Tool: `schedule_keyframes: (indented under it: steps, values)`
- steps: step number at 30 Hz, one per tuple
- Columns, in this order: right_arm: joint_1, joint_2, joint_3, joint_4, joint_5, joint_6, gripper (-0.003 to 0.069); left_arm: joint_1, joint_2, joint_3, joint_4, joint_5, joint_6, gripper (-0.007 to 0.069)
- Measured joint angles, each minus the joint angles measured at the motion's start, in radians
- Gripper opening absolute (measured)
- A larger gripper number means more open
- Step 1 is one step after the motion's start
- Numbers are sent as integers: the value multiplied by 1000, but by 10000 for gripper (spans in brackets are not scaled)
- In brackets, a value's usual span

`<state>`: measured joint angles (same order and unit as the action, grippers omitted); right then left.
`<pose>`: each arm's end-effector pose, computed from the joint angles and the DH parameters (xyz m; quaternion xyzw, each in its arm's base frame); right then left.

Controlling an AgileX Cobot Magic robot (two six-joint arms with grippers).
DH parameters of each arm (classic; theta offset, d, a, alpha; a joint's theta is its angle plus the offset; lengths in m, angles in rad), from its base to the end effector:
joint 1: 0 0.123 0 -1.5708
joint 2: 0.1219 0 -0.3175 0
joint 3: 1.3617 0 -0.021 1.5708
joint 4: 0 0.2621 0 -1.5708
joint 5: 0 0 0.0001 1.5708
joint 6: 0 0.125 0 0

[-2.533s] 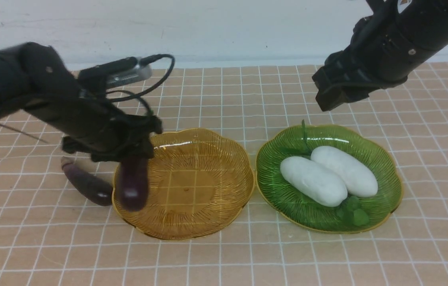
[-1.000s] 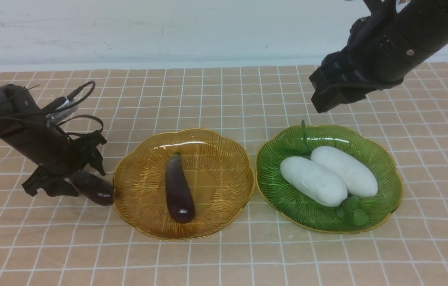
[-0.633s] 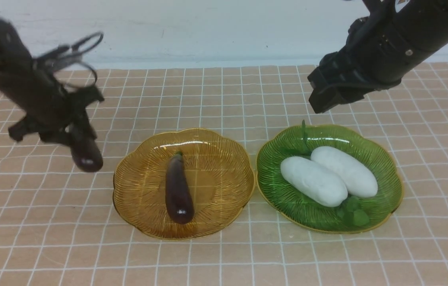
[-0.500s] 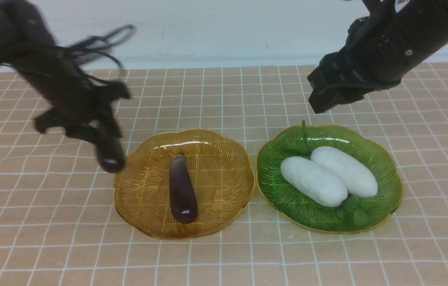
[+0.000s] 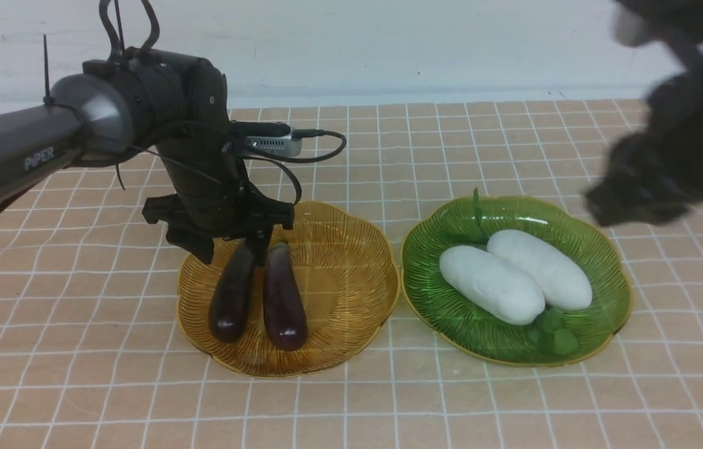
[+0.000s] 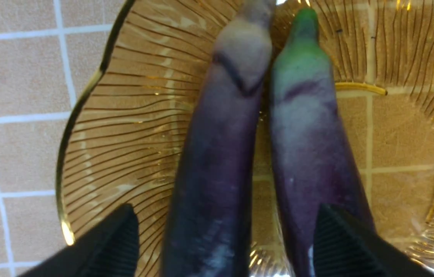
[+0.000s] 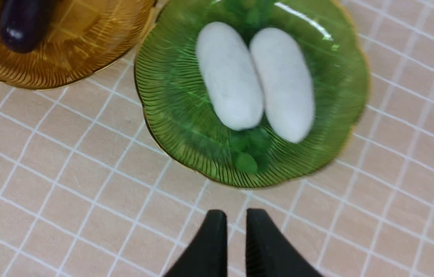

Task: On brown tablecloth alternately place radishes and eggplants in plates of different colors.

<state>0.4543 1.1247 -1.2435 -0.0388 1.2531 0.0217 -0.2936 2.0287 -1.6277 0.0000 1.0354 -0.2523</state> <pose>0.1939 0.0896 0.3899 -0.2083 0.9430 0.0422 0.2561 0.4375 -0.1323 0.2057 0.0205 0.9937 -0.0298 0.1065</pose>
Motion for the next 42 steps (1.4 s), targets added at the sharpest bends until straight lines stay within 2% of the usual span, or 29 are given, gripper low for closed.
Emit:
schedule_keyframes:
  steps: [3,6,7,9,10,13,14,16,38,42]
  values:
    - [0,-272,162,-5,-37,64,8,0,0,0,0,1,0,574]
    - [0,-578,449,26,-388,109,-6,0,0,-5,0,4,7,542]
    - [0,-673,561,31,-558,111,-8,0,0,-9,0,5,22,502]
    - [0,-774,699,29,-768,107,-8,0,0,-20,0,15,57,397]
    - [0,-794,741,28,-818,104,-8,0,0,-31,0,37,76,296]
    - [0,-799,799,28,-875,104,-8,0,-1,-54,5,68,89,97]
    - [0,-795,802,28,-880,107,-8,0,-1,-62,5,75,90,50]
    - [0,-793,804,28,-895,108,-8,0,-1,-74,5,82,90,6]
    - [0,-817,839,20,-899,111,-8,0,-71,-138,8,164,94,-3]
    - [-48,-890,915,7,-903,111,-8,0,-93,-140,17,168,94,-3]
